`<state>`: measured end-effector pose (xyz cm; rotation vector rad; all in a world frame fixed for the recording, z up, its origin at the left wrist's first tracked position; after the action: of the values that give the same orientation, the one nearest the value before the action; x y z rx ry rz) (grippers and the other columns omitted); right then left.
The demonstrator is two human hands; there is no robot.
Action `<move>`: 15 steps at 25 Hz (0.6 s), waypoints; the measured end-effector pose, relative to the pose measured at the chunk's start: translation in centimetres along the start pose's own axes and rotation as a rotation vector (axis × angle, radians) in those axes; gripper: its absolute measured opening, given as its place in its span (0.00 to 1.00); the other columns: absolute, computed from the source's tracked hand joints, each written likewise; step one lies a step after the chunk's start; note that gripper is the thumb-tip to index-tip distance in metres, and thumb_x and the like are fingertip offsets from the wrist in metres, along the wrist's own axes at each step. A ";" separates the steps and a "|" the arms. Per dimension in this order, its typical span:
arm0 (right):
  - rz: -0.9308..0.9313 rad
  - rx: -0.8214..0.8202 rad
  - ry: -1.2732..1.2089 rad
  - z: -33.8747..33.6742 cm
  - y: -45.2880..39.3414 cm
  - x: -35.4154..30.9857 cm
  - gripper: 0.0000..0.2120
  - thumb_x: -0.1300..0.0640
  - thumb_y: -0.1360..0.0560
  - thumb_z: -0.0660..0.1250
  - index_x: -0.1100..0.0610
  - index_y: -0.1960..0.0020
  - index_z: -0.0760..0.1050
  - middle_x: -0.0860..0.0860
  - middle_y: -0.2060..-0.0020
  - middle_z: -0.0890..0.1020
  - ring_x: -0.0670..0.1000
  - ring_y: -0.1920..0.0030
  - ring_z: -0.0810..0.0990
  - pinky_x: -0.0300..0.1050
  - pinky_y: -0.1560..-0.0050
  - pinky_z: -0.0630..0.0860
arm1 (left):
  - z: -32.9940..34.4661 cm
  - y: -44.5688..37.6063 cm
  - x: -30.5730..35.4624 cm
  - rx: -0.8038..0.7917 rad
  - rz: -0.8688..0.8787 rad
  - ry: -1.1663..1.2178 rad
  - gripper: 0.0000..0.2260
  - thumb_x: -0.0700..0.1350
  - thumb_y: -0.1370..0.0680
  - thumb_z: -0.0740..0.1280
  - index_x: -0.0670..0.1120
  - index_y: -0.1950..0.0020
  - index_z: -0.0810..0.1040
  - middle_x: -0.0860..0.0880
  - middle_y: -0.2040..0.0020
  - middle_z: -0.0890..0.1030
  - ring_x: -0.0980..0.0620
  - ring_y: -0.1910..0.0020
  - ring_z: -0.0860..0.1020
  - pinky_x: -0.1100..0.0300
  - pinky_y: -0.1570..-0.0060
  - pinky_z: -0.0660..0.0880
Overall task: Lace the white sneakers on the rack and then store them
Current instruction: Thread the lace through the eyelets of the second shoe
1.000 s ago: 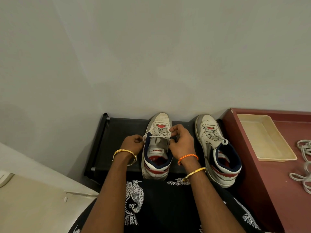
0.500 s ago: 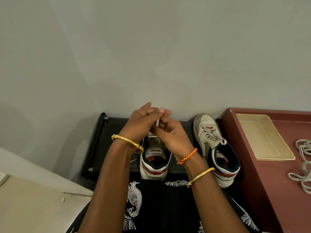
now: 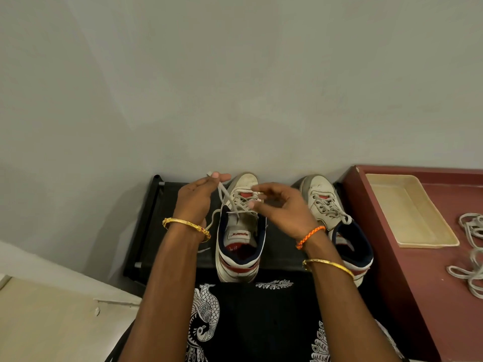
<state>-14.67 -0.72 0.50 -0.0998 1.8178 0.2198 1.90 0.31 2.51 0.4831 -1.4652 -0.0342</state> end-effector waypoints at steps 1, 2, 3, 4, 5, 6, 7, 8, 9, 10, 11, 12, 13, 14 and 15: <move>0.004 -0.085 -0.007 0.9 0.0 0.0 0.15 0.61 0.30 0.74 0.52 0.44 0.78 0.48 0.48 0.82 0.44 0.45 0.78 0.41 0.43 0.75 | 0.1 -0.1 0.1 -0.034 -0.005 0.008 0.11 0.48 0.21 0.62 0.47 0.48 0.83 0.58 0.50 0.78 0.56 0.41 0.69 0.55 0.40 0.59; -0.007 -0.152 -0.012 1.7 0.0 -0.1 0.16 0.60 0.29 0.73 0.50 0.43 0.77 0.49 0.46 0.81 0.45 0.43 0.78 0.44 0.42 0.75 | 0.1 -0.2 0.1 -0.055 -0.003 0.011 0.11 0.49 0.21 0.62 0.48 0.48 0.83 0.56 0.47 0.79 0.56 0.40 0.69 0.55 0.40 0.59; -0.030 -0.179 -0.012 2.3 -0.1 0.0 0.14 0.61 0.28 0.71 0.48 0.45 0.77 0.49 0.49 0.82 0.46 0.44 0.79 0.45 0.42 0.75 | 0.1 -0.1 0.3 -0.060 0.000 0.026 0.12 0.50 0.21 0.62 0.49 0.48 0.83 0.54 0.45 0.79 0.55 0.39 0.69 0.55 0.40 0.59; -0.045 -0.168 -0.006 2.4 -0.1 -0.1 0.11 0.62 0.26 0.69 0.48 0.48 0.78 0.49 0.54 0.83 0.46 0.48 0.81 0.44 0.45 0.77 | 0.1 -0.1 0.5 -0.033 0.008 0.044 0.12 0.50 0.21 0.62 0.48 0.48 0.83 0.55 0.45 0.78 0.55 0.39 0.69 0.55 0.40 0.59; -0.050 -0.135 -0.014 2.2 -0.2 -0.1 0.09 0.63 0.25 0.68 0.50 0.51 0.80 0.49 0.59 0.84 0.45 0.54 0.82 0.42 0.49 0.78 | 0.1 0.0 0.6 0.017 0.011 0.064 0.11 0.49 0.21 0.62 0.48 0.48 0.83 0.57 0.48 0.78 0.56 0.41 0.68 0.55 0.40 0.59; -0.047 -0.090 -0.036 1.9 -0.2 -0.3 0.06 0.63 0.25 0.68 0.53 0.52 0.81 0.49 0.63 0.84 0.44 0.61 0.81 0.40 0.55 0.78 | 0.0 0.0 0.5 0.074 0.014 0.085 0.11 0.48 0.21 0.62 0.47 0.47 0.82 0.59 0.52 0.77 0.57 0.43 0.68 0.56 0.40 0.60; -0.044 -0.032 -0.050 1.4 -0.3 -0.4 0.04 0.61 0.26 0.69 0.55 0.55 0.82 0.49 0.66 0.83 0.42 0.66 0.79 0.37 0.62 0.76 | 0.0 0.1 0.2 0.126 0.023 0.097 0.10 0.47 0.21 0.62 0.46 0.47 0.82 0.60 0.55 0.75 0.58 0.47 0.69 0.57 0.40 0.61; -0.048 0.031 -0.050 0.8 -0.3 -0.5 0.02 0.60 0.27 0.71 0.56 0.57 0.82 0.49 0.68 0.82 0.42 0.70 0.77 0.36 0.66 0.74 | 0.0 0.1 -0.1 0.161 0.041 0.090 0.10 0.46 0.21 0.63 0.46 0.47 0.82 0.60 0.57 0.75 0.59 0.51 0.70 0.59 0.40 0.63; -0.047 0.091 -0.031 0.3 -0.4 -0.4 0.02 0.58 0.29 0.72 0.57 0.59 0.82 0.50 0.70 0.81 0.42 0.72 0.75 0.35 0.69 0.74 | -0.1 0.1 -0.4 0.203 0.062 0.030 0.09 0.46 0.21 0.63 0.46 0.48 0.82 0.58 0.59 0.76 0.60 0.54 0.72 0.61 0.41 0.66; -0.034 0.118 -0.009 -0.1 -0.5 -0.2 0.02 0.58 0.29 0.72 0.56 0.60 0.82 0.50 0.70 0.81 0.43 0.71 0.75 0.35 0.69 0.74 | -0.2 -0.1 -1.0 0.262 0.088 -0.109 0.09 0.48 0.22 0.64 0.46 0.49 0.82 0.55 0.59 0.78 0.57 0.55 0.73 0.58 0.41 0.69; -0.016 0.114 0.016 -0.2 -0.6 -0.1 0.02 0.60 0.27 0.71 0.55 0.58 0.82 0.50 0.69 0.81 0.44 0.69 0.76 0.35 0.66 0.76 | -0.3 -0.2 -1.3 0.341 0.094 -0.341 0.10 0.52 0.23 0.66 0.47 0.49 0.80 0.52 0.54 0.79 0.52 0.50 0.75 0.53 0.39 0.68; 0.005 0.078 0.028 -0.3 -0.7 0.1 0.06 0.64 0.25 0.67 0.55 0.55 0.81 0.49 0.67 0.81 0.45 0.66 0.78 0.34 0.63 0.78 | -0.3 -0.2 -1.5 0.395 0.079 -0.597 0.15 0.55 0.25 0.68 0.47 0.44 0.77 0.48 0.44 0.77 0.47 0.41 0.73 0.47 0.36 0.63; 0.021 0.029 0.019 -0.3 -0.7 0.3 0.10 0.68 0.24 0.64 0.56 0.52 0.81 0.49 0.65 0.82 0.44 0.65 0.80 0.34 0.60 0.79 | -0.3 -0.1 -1.5 0.395 0.098 -0.768 0.25 0.57 0.28 0.70 0.47 0.36 0.71 0.45 0.34 0.70 0.43 0.32 0.66 0.43 0.33 0.58; 0.038 -0.018 -0.017 -0.4 -0.6 0.3 0.13 0.71 0.24 0.62 0.58 0.50 0.80 0.48 0.65 0.82 0.43 0.65 0.81 0.33 0.60 0.79 | -0.1 -0.3 -1.8 0.341 0.196 -0.827 0.34 0.57 0.29 0.71 0.47 0.29 0.63 0.45 0.28 0.63 0.44 0.28 0.60 0.43 0.32 0.55; 0.051 -0.045 -0.057 -0.5 -0.6 0.3 0.12 0.72 0.24 0.62 0.61 0.49 0.80 0.49 0.67 0.82 0.43 0.66 0.82 0.33 0.61 0.79 | 0.4 -0.5 -2.1 0.213 0.323 -0.837 0.36 0.56 0.29 0.71 0.48 0.26 0.59 0.47 0.26 0.61 0.47 0.26 0.58 0.44 0.30 0.53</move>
<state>-15.09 -1.41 0.30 -0.0785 1.7602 0.2965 1.42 0.35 0.41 0.4129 -2.3723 0.2008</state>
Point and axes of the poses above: each hand's wrist, its own y-axis away from the middle knuckle, its own z-axis out of the palm, x = y × z, the point moved 1 cm from there along -y, towards the middle knuckle
